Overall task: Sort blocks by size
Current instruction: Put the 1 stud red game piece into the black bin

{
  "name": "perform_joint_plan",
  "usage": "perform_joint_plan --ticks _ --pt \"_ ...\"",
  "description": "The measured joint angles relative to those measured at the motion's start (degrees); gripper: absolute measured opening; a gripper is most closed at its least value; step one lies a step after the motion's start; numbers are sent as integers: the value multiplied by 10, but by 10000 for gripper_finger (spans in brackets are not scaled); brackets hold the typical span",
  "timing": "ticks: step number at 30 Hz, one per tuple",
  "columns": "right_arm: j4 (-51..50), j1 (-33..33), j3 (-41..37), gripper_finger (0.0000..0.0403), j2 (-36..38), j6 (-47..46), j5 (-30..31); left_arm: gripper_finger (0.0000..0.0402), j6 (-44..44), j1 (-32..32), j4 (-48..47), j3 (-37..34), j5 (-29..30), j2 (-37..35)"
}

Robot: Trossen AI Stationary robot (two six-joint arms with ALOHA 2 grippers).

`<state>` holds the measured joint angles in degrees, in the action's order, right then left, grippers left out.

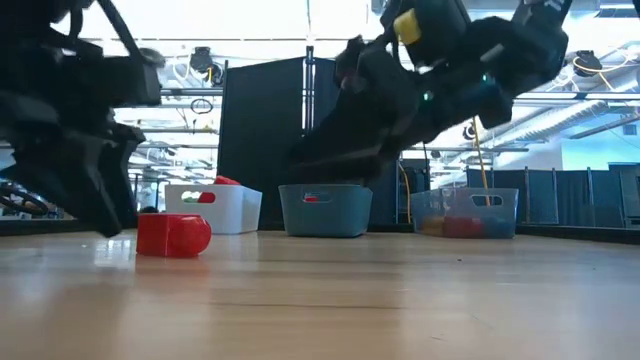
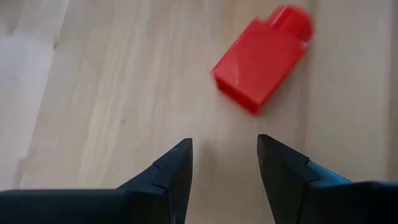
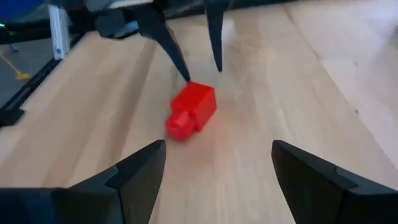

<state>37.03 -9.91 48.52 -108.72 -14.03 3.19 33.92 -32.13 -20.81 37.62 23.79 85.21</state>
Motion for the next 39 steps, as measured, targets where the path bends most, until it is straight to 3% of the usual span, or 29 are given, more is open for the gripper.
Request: perform_joint_plan --ticks 11,24,33,39 --pt "17 -20 33 279 -56 -2 29 160 -60 11 113 -6 -3 27" --pt "1 -59 41 279 -57 -51 71 160 -57 22 237 -5 -40 101" --pt "-23 -95 41 279 -57 -67 164 160 -3 30 304 -5 -41 121" --pt "-34 -101 41 279 -66 -108 167 160 18 37 343 -5 -14 136"
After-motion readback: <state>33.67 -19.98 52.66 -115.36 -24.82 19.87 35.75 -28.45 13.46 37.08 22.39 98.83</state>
